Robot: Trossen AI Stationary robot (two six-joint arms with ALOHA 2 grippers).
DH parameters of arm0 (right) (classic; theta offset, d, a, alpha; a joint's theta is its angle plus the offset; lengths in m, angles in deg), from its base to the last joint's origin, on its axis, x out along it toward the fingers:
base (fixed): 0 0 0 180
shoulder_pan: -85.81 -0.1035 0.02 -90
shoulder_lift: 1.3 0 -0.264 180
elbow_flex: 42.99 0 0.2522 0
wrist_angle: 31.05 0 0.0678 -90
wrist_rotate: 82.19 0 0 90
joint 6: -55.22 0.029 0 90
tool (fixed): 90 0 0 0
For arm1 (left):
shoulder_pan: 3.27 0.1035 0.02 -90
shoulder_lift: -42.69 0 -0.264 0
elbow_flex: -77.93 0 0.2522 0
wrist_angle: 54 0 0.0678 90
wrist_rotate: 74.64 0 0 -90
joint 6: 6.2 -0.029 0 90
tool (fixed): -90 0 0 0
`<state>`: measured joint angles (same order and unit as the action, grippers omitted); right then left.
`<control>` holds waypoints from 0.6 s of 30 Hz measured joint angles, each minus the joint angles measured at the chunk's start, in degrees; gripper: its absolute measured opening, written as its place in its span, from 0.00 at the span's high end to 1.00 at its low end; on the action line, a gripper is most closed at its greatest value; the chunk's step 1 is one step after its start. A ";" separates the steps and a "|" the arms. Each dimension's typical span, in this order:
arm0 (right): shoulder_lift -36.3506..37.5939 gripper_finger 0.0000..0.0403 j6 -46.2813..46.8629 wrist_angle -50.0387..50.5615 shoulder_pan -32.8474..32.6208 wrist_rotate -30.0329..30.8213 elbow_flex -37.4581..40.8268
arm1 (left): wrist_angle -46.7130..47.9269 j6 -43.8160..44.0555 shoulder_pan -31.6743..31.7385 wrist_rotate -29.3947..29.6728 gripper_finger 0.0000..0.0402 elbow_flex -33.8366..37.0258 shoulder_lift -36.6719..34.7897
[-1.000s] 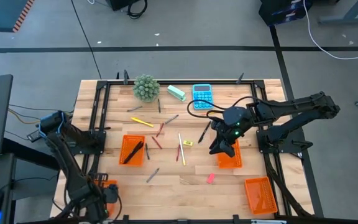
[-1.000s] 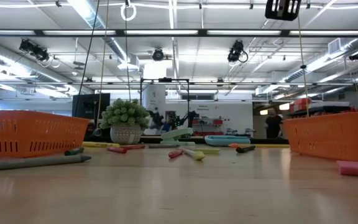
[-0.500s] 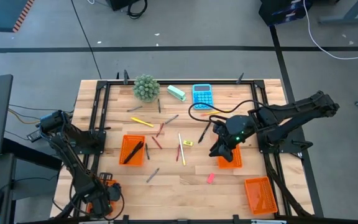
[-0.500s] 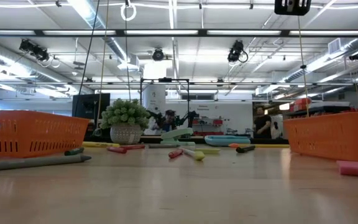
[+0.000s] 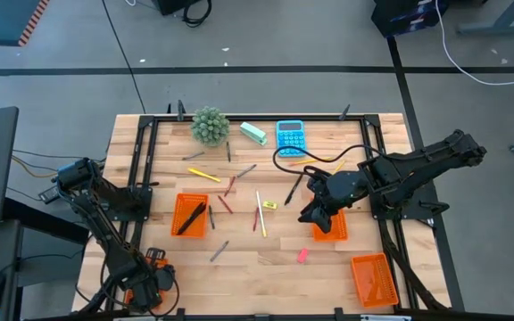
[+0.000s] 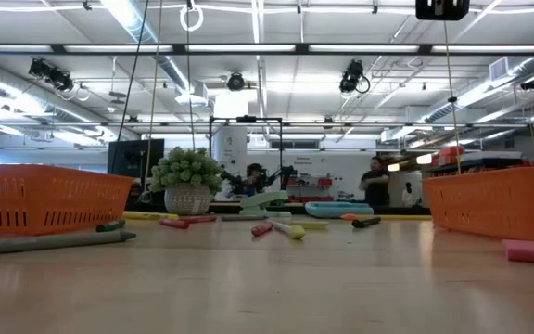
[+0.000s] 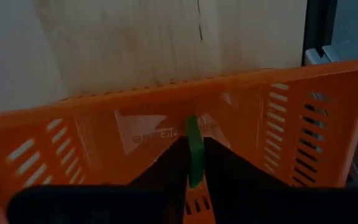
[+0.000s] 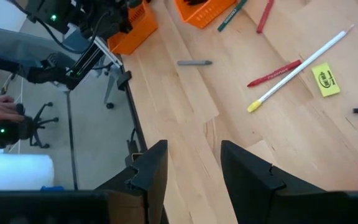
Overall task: Sort crayons/erasers/pens/pencils in bins
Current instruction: Put the green eraser into the bottom left orange basket, then put the yellow eraser into the bottom left orange basket
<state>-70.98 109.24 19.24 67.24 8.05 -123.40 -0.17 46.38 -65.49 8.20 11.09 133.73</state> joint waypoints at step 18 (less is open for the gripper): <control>-0.01 0.62 -5.58 -0.02 0.00 8.35 0.00 | 12.48 4.26 0.06 -0.86 0.46 -3.89 -4.15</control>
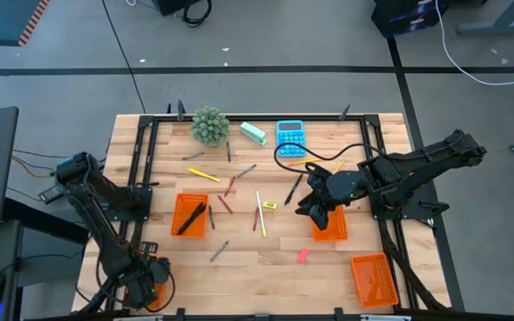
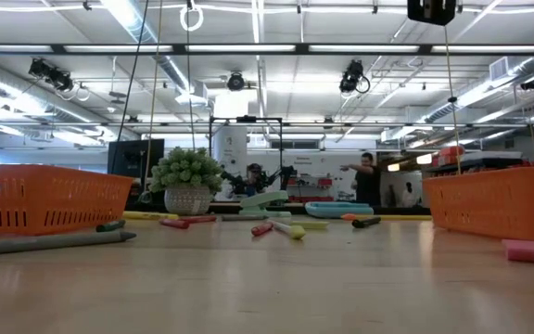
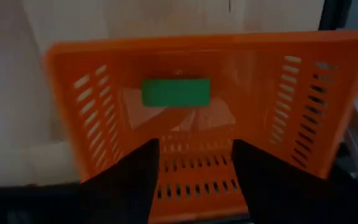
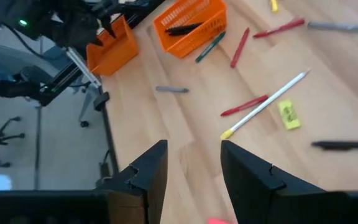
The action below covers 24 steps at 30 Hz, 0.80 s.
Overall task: Sort crayons/erasers/pens/pencils in bins
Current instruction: Put the yellow eraser into the bottom left orange basket
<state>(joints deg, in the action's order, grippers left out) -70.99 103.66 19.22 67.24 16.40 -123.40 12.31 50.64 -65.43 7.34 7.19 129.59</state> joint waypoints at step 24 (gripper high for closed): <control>1.47 0.62 -20.62 18.16 0.44 3.34 0.35 | 7.87 -21.95 33.43 16.99 0.54 -24.70 2.51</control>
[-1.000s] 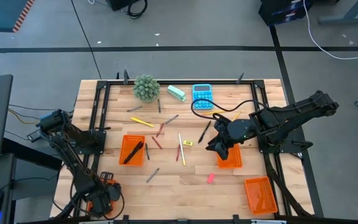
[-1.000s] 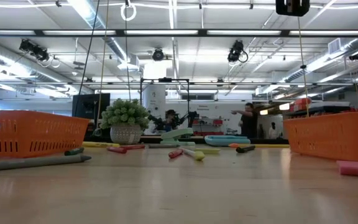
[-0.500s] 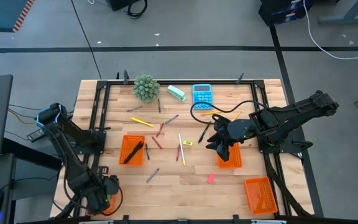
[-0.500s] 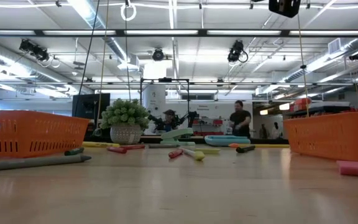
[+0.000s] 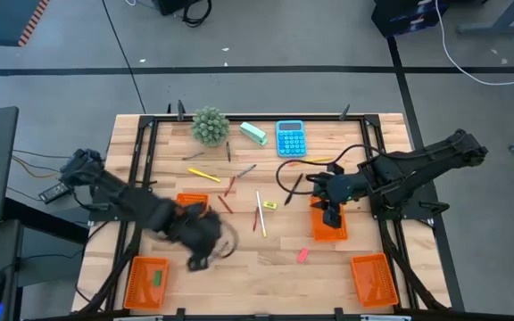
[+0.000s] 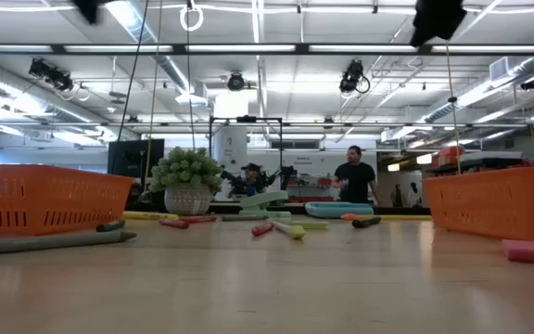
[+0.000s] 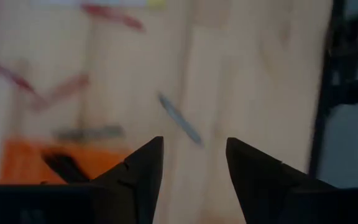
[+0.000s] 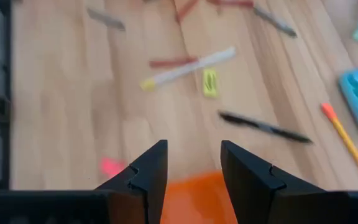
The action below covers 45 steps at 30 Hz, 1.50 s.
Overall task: Sort crayons/erasers/pens/pencils in bins
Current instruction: Put the yellow eraser into the bottom left orange basket
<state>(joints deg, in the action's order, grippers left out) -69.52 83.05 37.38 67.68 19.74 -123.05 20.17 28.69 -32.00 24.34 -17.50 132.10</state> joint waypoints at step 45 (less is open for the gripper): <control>10.82 0.62 34.51 10.52 4.48 15.07 0.07 | -12.99 -58.13 31.80 -12.79 0.57 -18.29 32.98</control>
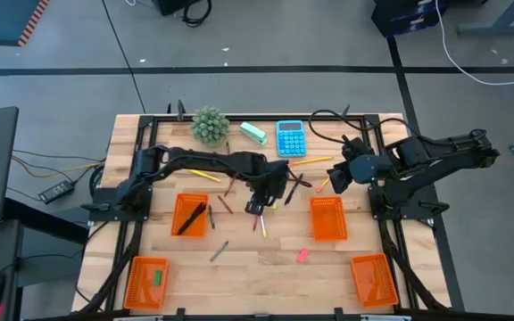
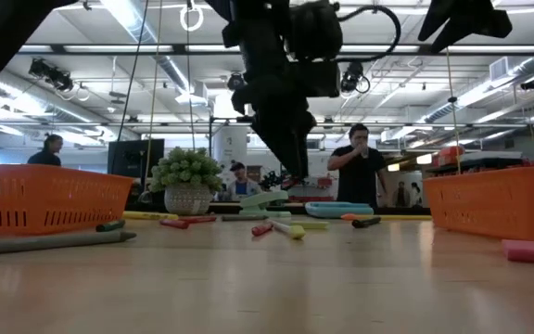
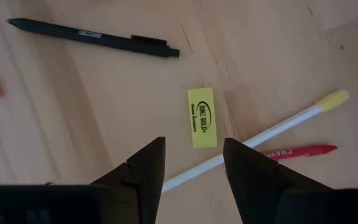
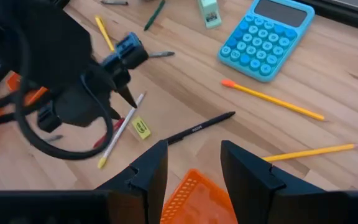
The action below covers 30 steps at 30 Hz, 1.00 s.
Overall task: Sort crayons/erasers/pens/pencils in bins
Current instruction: Put the yellow eraser into the bottom left orange basket
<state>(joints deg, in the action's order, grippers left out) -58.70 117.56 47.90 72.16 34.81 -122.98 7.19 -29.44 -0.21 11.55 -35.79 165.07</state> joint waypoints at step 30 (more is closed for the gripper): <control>1.97 0.62 -11.38 8.85 -0.03 -9.57 0.00 | -10.53 10.01 -1.04 -0.66 0.57 0.00 5.82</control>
<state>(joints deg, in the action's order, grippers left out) -56.73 106.17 56.75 72.13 25.24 -122.98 -3.34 -19.43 -1.25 10.89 -35.79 170.90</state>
